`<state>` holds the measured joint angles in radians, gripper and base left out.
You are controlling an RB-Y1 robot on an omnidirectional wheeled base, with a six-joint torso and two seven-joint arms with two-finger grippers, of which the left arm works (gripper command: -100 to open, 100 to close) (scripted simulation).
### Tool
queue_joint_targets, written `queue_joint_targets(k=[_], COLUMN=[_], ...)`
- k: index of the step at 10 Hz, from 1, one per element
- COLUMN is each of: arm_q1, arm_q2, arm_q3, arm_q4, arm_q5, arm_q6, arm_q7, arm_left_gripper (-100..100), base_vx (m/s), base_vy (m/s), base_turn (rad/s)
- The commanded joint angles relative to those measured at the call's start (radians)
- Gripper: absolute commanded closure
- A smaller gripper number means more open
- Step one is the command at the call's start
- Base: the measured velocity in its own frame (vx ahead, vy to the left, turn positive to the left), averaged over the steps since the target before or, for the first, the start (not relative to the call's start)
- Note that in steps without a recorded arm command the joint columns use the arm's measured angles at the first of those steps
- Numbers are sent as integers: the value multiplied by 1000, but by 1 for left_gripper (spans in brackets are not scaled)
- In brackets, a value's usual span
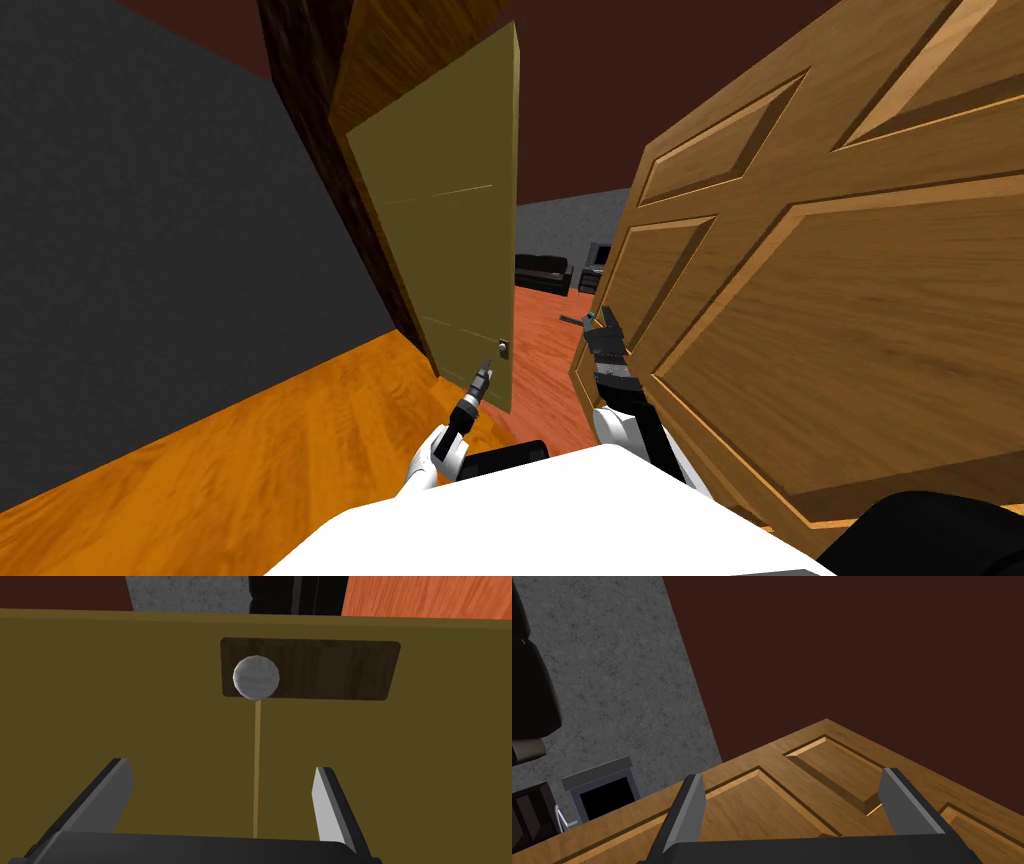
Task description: Push the door open
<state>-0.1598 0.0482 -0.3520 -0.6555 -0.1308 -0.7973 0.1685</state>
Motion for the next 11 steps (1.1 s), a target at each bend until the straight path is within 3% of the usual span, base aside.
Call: queue_joint_targets(k=[1, 6, 7, 8, 11], arm_q1=[1, 3, 2, 2, 2], arm_q2=[5, -13, -10, -10, -10], arm_q3=[3, 13, 12, 12, 12], arm_q4=[0, 8, 11, 11, 11], arm_q5=[1, 5, 5, 5, 5], arm_q6=[-3, -16, -17, -17, -17], arm_q7=[-3, -17, -15, -15, -15], arm_left_gripper=[-100, -100, -100, 100, 100], base_vx=[165, 183, 57, -11, -15], base_vy=[-108, -103, -31, 4, 9], base_turn=[-15, -22, 10, -4, -4])
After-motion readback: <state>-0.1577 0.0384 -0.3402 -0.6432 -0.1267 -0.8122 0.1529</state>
